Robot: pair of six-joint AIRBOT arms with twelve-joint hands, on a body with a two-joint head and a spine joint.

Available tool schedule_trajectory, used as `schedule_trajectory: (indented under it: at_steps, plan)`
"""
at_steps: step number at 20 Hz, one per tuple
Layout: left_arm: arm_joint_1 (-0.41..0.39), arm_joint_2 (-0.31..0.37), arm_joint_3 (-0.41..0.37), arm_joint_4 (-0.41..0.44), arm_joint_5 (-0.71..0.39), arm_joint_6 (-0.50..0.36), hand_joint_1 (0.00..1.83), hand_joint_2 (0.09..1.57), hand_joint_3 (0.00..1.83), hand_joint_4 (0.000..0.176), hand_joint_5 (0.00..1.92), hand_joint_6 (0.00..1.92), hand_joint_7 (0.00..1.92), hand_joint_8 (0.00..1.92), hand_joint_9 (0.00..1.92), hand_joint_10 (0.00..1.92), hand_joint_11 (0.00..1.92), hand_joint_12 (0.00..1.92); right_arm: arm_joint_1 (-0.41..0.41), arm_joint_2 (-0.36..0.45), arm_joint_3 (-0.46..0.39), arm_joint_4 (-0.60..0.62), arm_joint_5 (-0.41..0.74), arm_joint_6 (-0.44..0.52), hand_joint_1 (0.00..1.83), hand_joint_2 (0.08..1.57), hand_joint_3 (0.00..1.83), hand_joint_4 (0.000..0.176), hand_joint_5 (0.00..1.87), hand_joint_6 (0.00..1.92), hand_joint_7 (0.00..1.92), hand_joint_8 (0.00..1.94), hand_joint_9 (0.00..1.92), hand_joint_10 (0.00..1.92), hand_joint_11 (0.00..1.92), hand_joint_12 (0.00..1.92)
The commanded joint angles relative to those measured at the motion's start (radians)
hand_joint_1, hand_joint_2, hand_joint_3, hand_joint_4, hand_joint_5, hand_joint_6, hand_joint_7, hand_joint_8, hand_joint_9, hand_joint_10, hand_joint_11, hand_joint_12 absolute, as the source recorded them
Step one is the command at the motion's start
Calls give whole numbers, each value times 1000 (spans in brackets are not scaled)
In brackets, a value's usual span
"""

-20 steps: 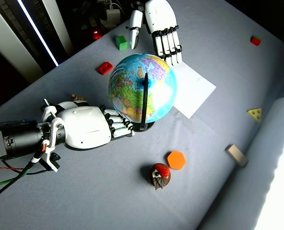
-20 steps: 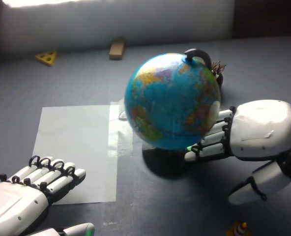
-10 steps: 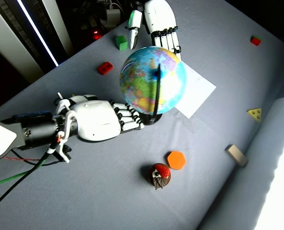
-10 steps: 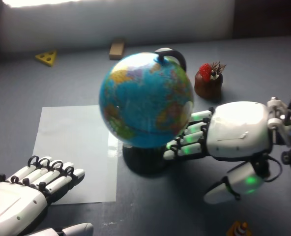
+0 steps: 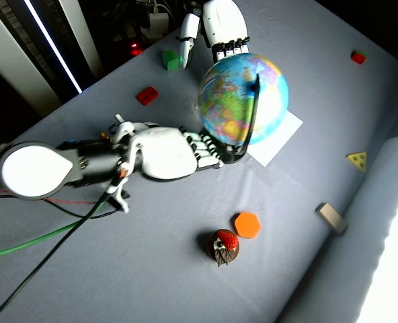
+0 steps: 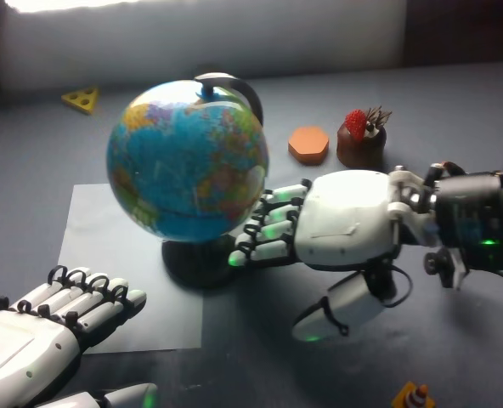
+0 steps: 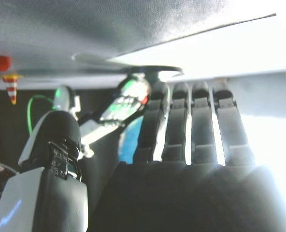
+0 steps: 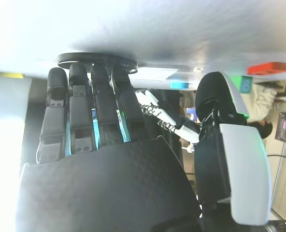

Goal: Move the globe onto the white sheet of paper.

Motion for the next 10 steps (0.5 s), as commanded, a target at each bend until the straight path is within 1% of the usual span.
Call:
schedule_trajectory:
  at_steps: [1, 2, 6, 9, 10]
  plan:
    - [-4, 2, 5, 28, -104, -5, 0, 1181, 0, 0, 145, 4, 92, 3, 54, 3, 0, 33, 4, -19, 3, -8, -13, -17, 70, 1154, 0, 0, 225, 1, 231, 0, 216, 1, 0, 366]
    - [-4, 1, 4, 28, -104, -5, 0, 1180, 0, 0, 144, 4, 92, 3, 54, 3, 0, 33, 12, -34, 8, -8, -28, -26, 67, 1154, 0, 0, 231, 4, 231, 0, 213, 0, 0, 361]
    - [-2, 0, 5, 23, -104, -4, 0, 1179, 0, 0, 143, 3, 93, 2, 55, 2, 0, 34, 36, -95, 47, -8, -50, -9, 67, 1155, 1, 0, 239, 6, 232, 1, 210, 0, 0, 360]
    - [2, 0, 4, 13, -104, -3, 0, 1181, 0, 0, 142, 2, 93, 2, 55, 2, 0, 37, 45, -121, 48, -9, -58, -30, 82, 1152, 0, 0, 279, 12, 246, 2, 218, 2, 0, 493]
    - [3, 0, 5, 16, -104, -3, 0, 1181, 0, 0, 143, 2, 93, 2, 53, 1, 0, 37, 51, -129, 48, -9, -69, -34, 82, 1152, 0, 0, 275, 9, 246, 1, 218, 2, 0, 503]
